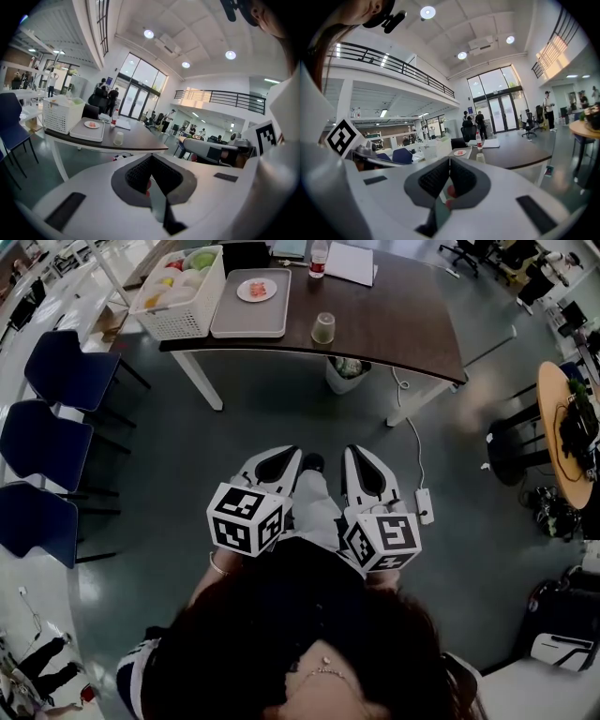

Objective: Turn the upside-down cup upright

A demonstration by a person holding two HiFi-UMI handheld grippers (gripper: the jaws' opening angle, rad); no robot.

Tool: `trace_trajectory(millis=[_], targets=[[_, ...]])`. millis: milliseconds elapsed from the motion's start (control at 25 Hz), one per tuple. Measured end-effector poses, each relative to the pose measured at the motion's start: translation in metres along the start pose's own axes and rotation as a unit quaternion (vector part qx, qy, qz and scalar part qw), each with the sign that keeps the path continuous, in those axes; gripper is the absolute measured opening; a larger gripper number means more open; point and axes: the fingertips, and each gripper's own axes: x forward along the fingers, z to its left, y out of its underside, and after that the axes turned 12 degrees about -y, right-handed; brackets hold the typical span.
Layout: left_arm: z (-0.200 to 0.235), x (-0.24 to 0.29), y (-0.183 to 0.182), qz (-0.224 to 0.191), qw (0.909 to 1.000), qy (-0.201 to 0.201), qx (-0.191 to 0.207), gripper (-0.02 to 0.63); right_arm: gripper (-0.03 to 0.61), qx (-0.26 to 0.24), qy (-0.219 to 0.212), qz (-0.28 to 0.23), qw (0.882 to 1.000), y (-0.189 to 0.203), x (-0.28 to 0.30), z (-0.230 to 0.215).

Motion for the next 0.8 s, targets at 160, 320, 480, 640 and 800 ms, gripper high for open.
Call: trace_trajectory(millis=[160, 320, 480, 640, 800], targets=[[0.013, 0.027, -0.014, -0.001, 0.9999, -0.009, -0.007, -0.005, 0.017, -0.001, -0.008, 0.001, 1.000, -0.009, 0.028, -0.022], [0.027, 0.057, -0.029, -0.001, 0.9998, -0.018, -0.011, -0.005, 0.017, -0.004, -0.013, 0.001, 1.000, -0.015, 0.059, -0.044], [0.034, 0.092, -0.049, -0.001, 0.9997, -0.025, -0.007, -0.005, 0.017, -0.008, -0.018, 0.005, 1.000, -0.026, 0.086, -0.071], [0.041, 0.128, -0.070, -0.002, 0.9995, -0.031, -0.010, -0.005, 0.017, -0.010, -0.019, 0.005, 1.000, -0.038, 0.111, -0.103], [0.049, 0.165, -0.088, 0.001, 0.9991, -0.042, -0.009, -0.005, 0.017, -0.007, -0.022, 0.007, 1.000, -0.048, 0.135, -0.137]])
